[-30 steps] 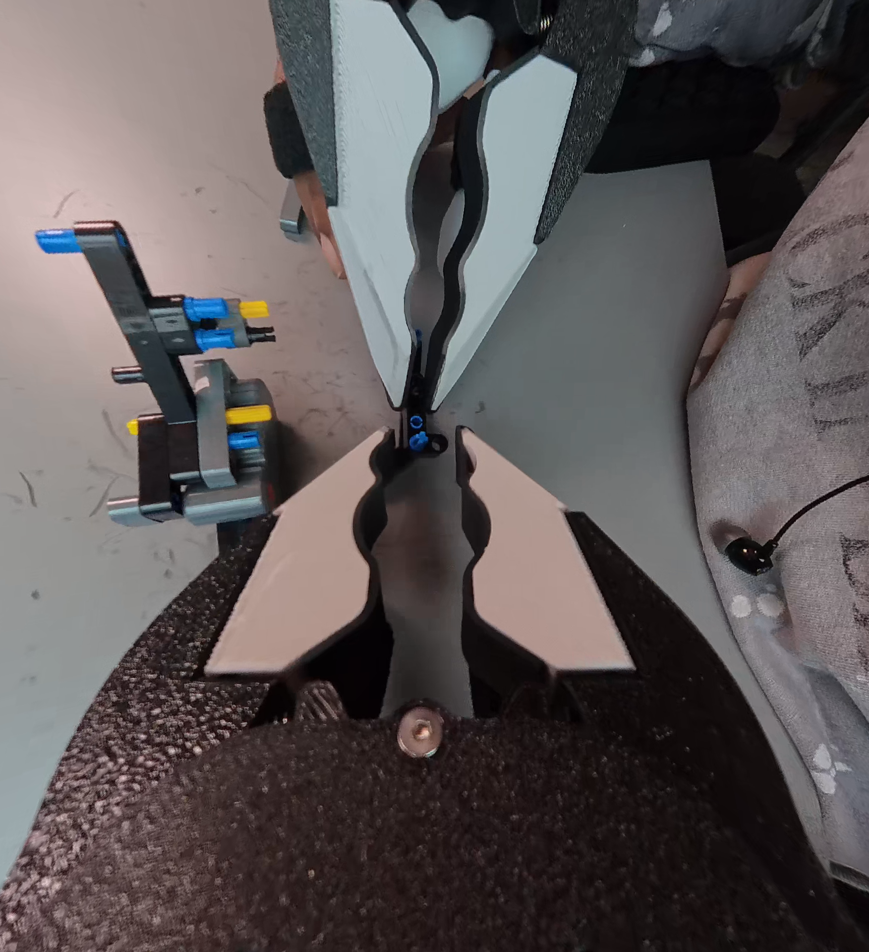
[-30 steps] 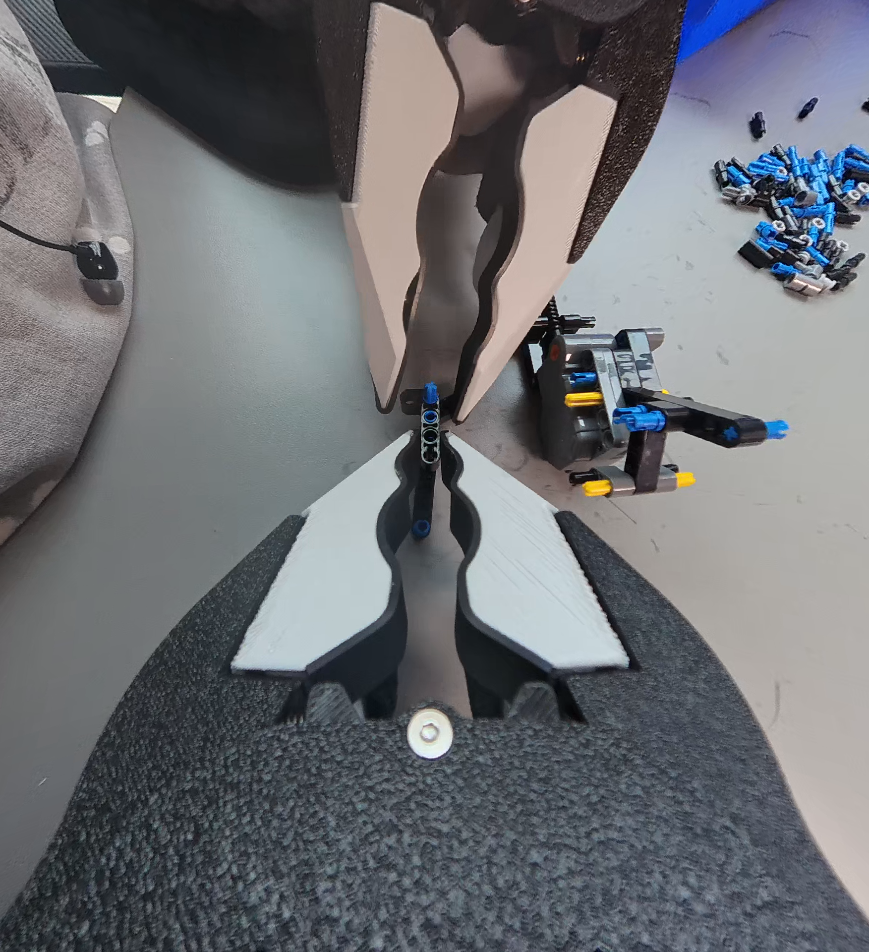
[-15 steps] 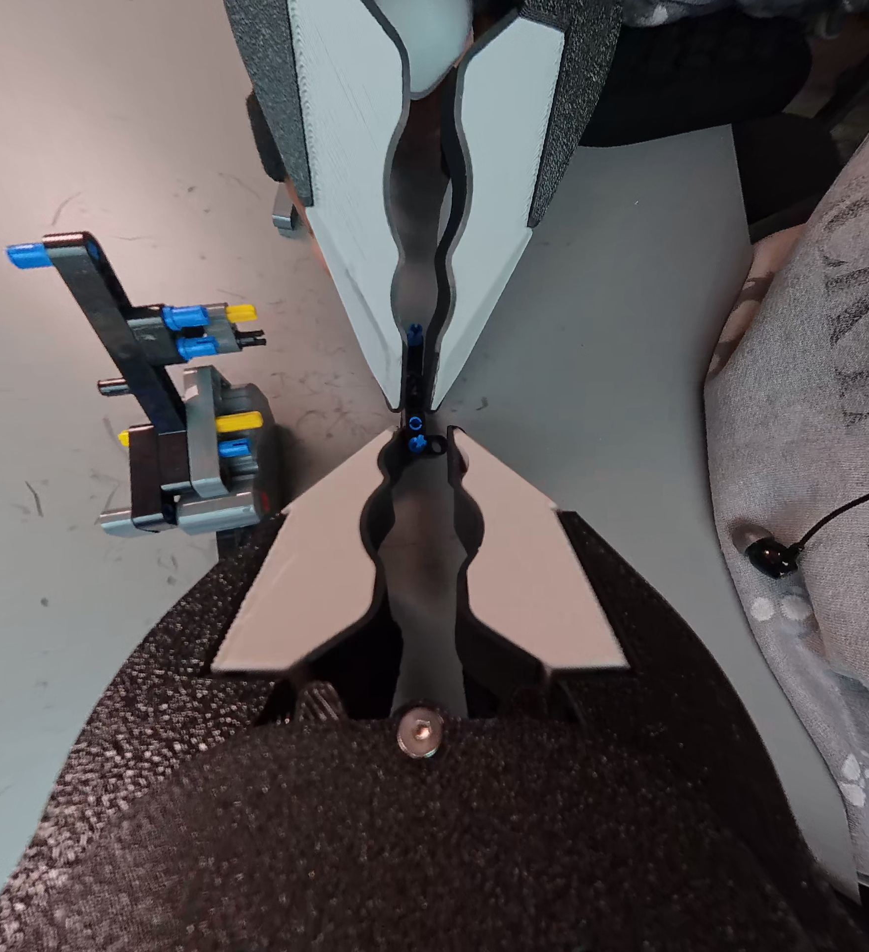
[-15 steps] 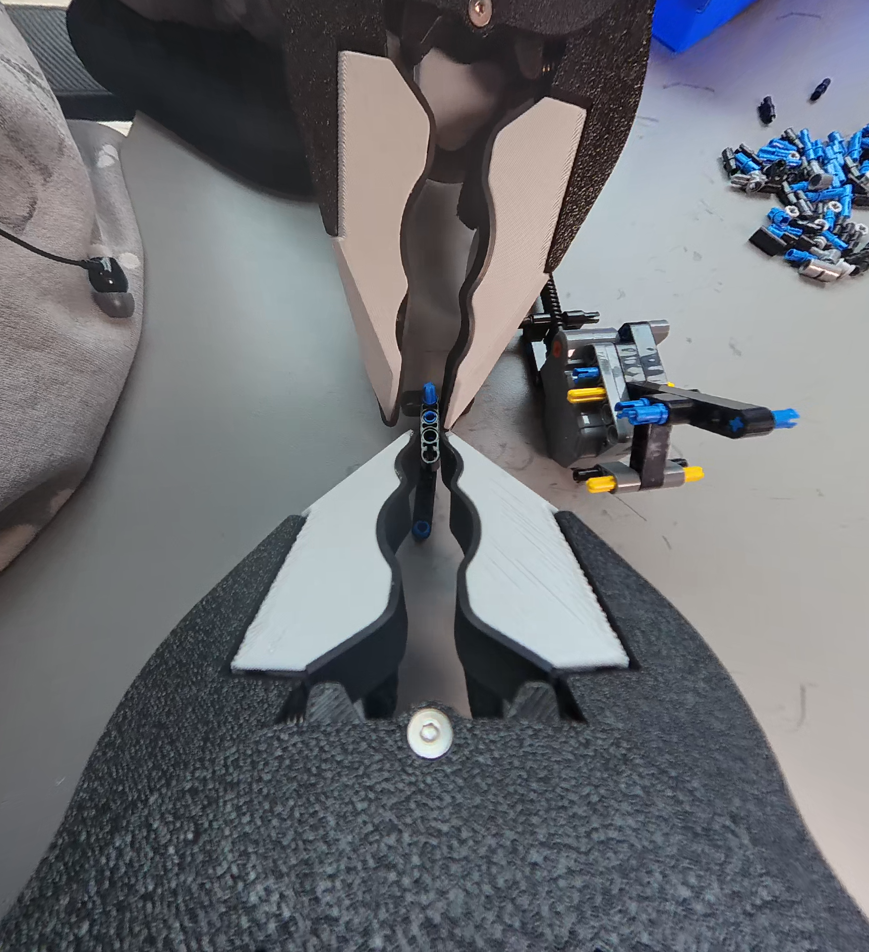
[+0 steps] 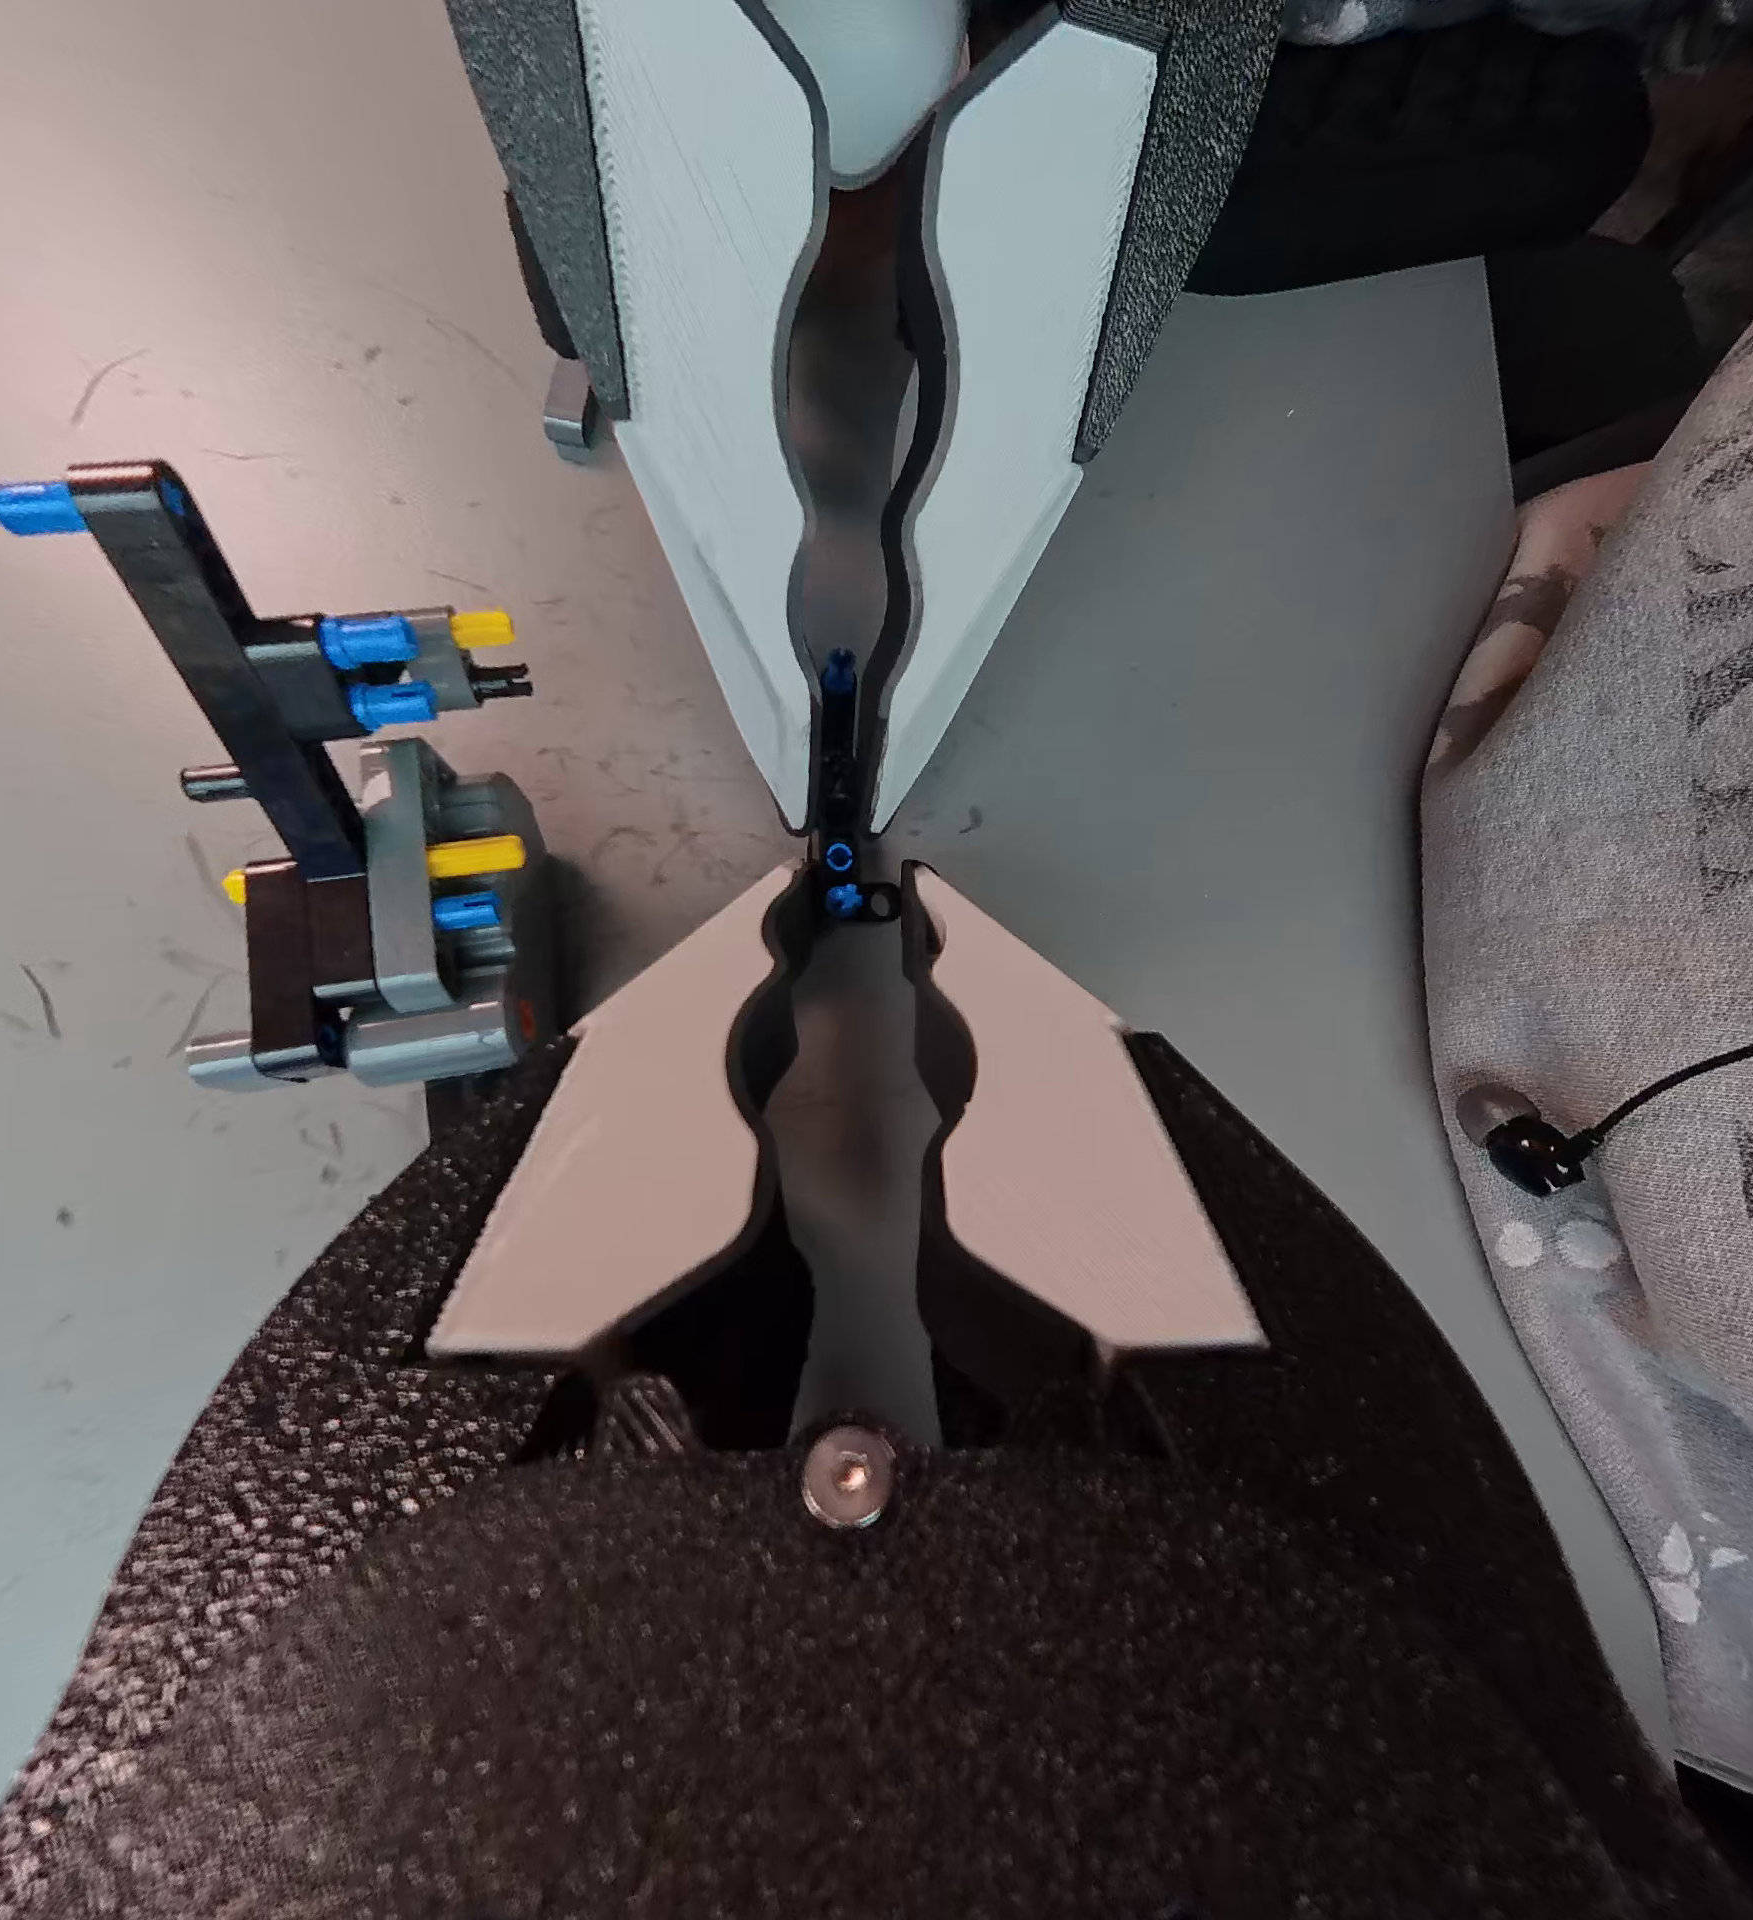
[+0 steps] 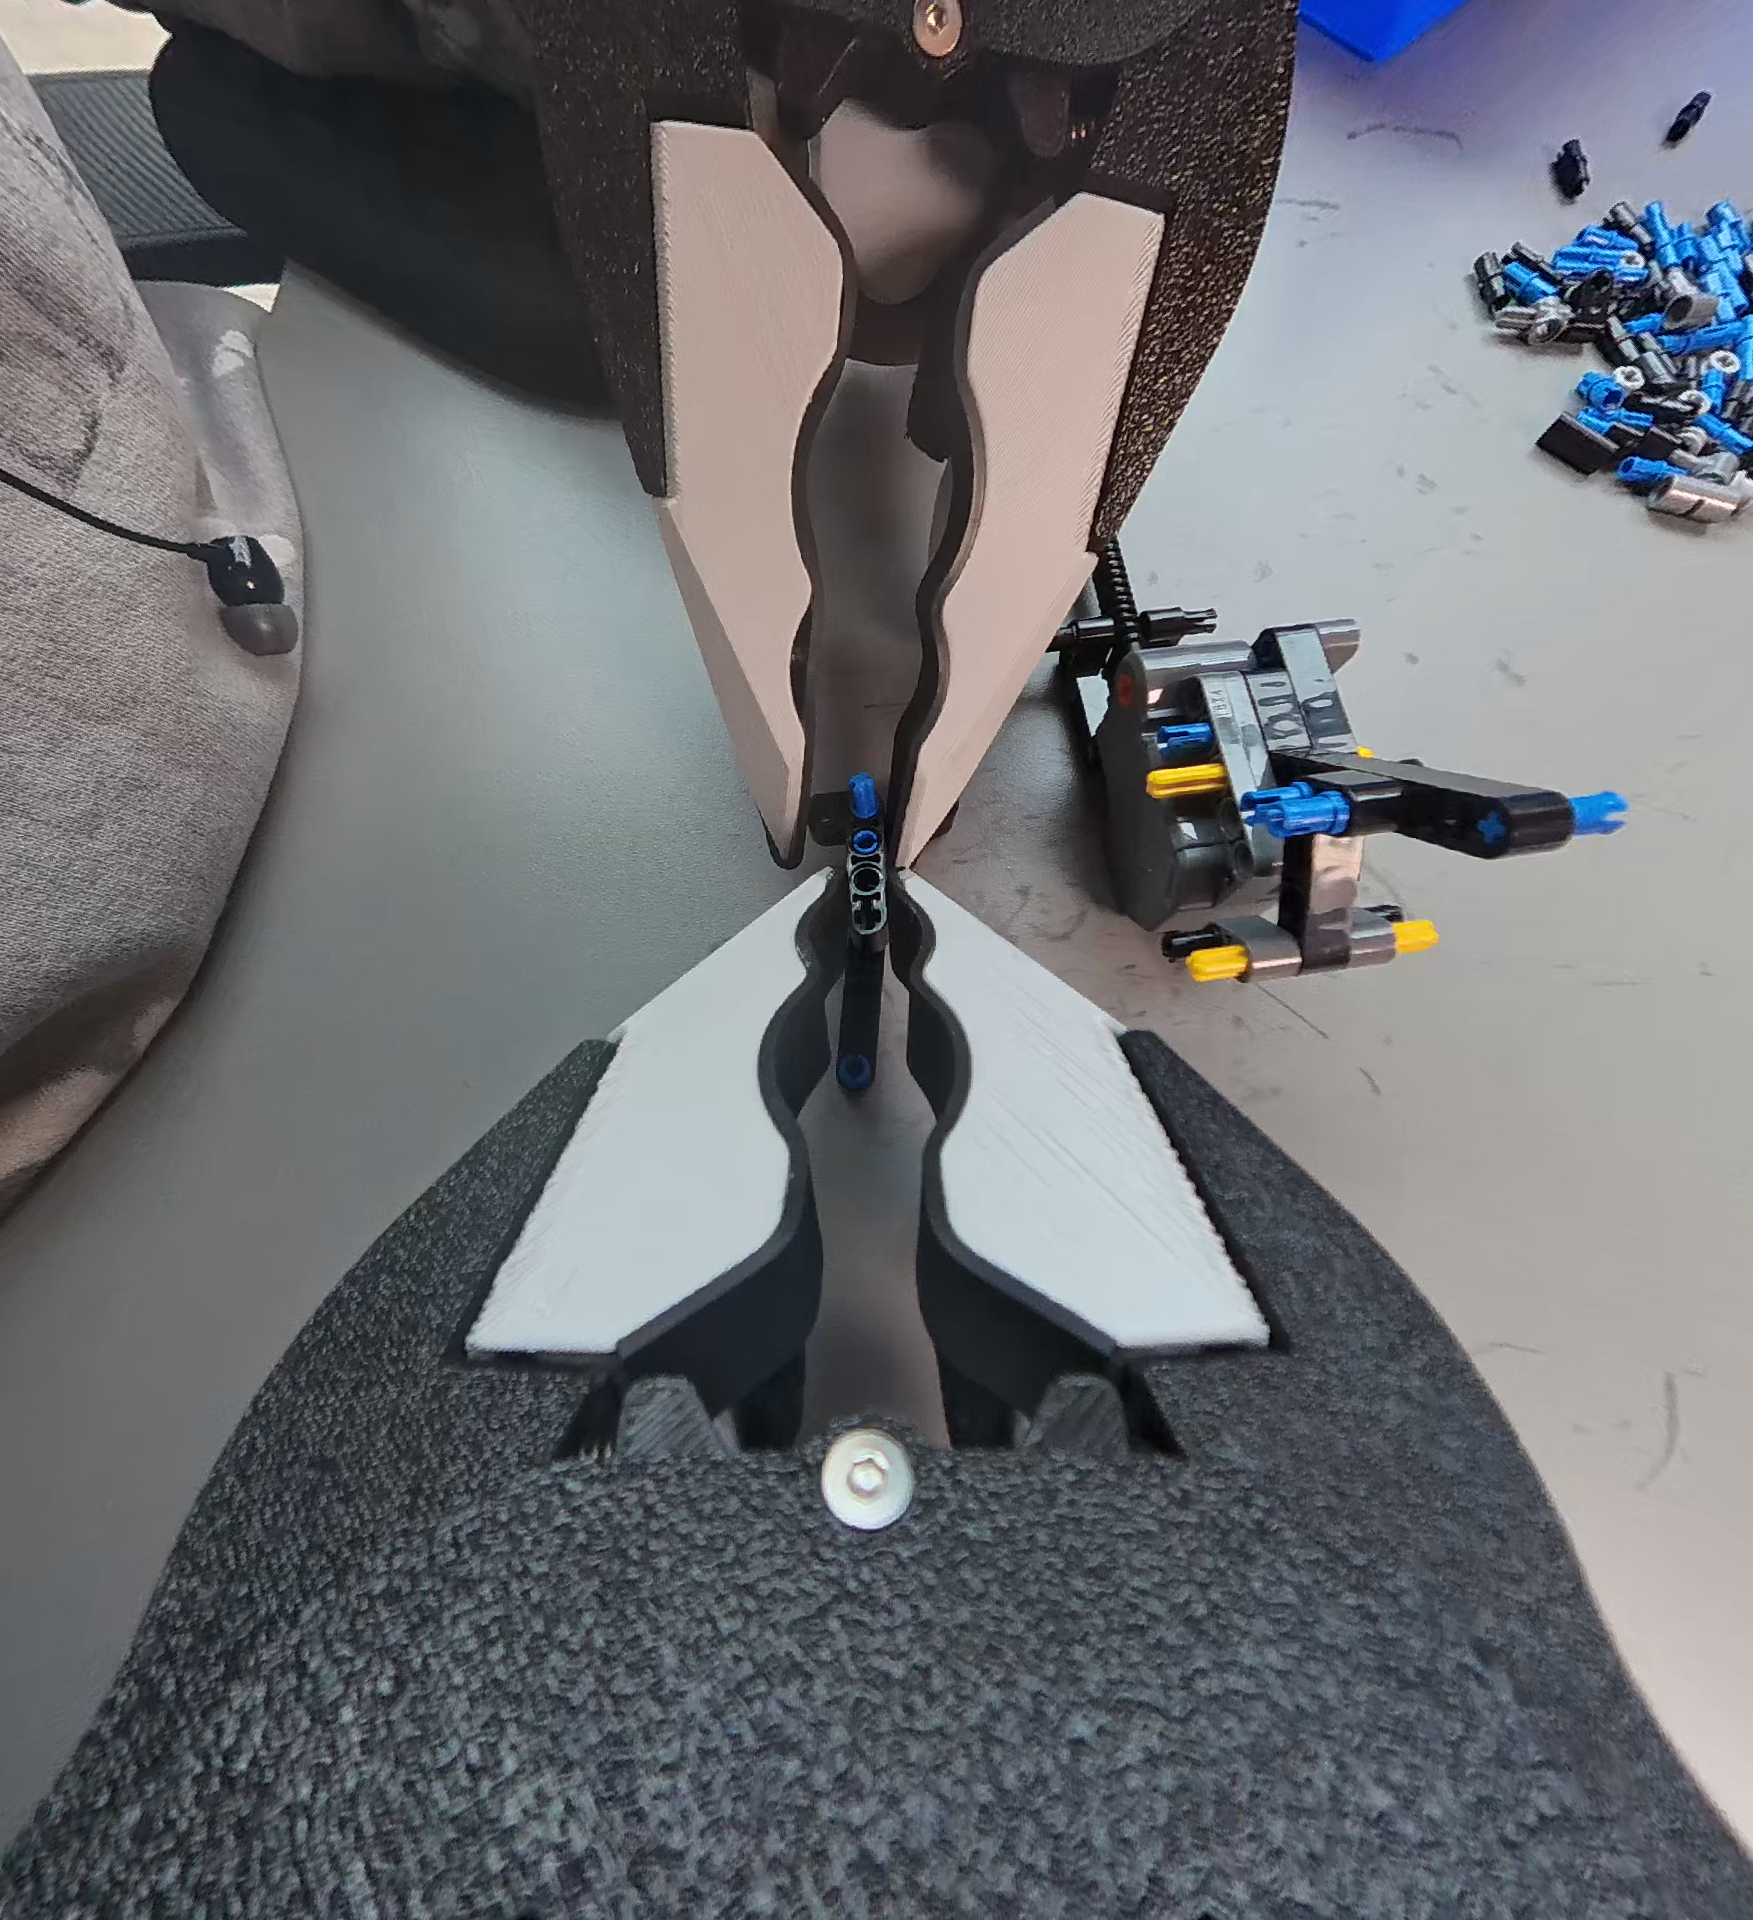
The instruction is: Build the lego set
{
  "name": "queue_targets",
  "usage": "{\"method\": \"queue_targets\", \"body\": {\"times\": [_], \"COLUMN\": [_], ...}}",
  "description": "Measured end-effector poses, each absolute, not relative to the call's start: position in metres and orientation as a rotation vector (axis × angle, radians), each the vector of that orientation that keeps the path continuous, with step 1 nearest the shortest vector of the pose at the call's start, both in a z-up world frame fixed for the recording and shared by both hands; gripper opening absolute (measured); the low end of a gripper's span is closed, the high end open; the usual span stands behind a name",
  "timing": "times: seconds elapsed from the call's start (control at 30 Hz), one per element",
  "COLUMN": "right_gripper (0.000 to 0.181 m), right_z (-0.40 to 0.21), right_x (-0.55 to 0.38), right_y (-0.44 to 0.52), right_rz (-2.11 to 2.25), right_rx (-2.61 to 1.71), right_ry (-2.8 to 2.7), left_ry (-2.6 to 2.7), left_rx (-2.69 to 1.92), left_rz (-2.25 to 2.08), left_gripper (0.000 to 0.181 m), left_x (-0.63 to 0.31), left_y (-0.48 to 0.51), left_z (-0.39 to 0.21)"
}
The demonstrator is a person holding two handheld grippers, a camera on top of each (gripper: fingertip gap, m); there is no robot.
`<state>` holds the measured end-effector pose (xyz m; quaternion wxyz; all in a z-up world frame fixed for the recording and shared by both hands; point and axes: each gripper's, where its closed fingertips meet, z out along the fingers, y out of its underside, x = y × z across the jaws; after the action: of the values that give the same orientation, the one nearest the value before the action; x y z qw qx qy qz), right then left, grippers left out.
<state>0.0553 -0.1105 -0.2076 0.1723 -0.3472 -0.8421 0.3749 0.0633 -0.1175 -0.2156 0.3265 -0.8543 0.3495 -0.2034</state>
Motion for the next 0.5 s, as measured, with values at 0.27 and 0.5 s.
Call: {"method": "queue_targets", "body": {"times": [0.27,0.5], "right_gripper": [0.007,0.007], "right_z": [-0.2079,-0.2079], "right_x": [0.0552,0.0553], "right_y": [-0.1103,-0.1106], "right_rz": [1.079,1.093], "right_rx": [-1.009,-1.014], "right_ry": [-2.387,-2.385], "left_ry": [0.909,0.899], "left_rx": [-2.256,-2.259], "left_rz": [-0.562,-0.560], "left_gripper": [0.016,0.016], "left_x": [0.0639,0.0640], "left_y": [-0.1171,-0.1172], "left_z": [-0.2156,-0.2155]}}
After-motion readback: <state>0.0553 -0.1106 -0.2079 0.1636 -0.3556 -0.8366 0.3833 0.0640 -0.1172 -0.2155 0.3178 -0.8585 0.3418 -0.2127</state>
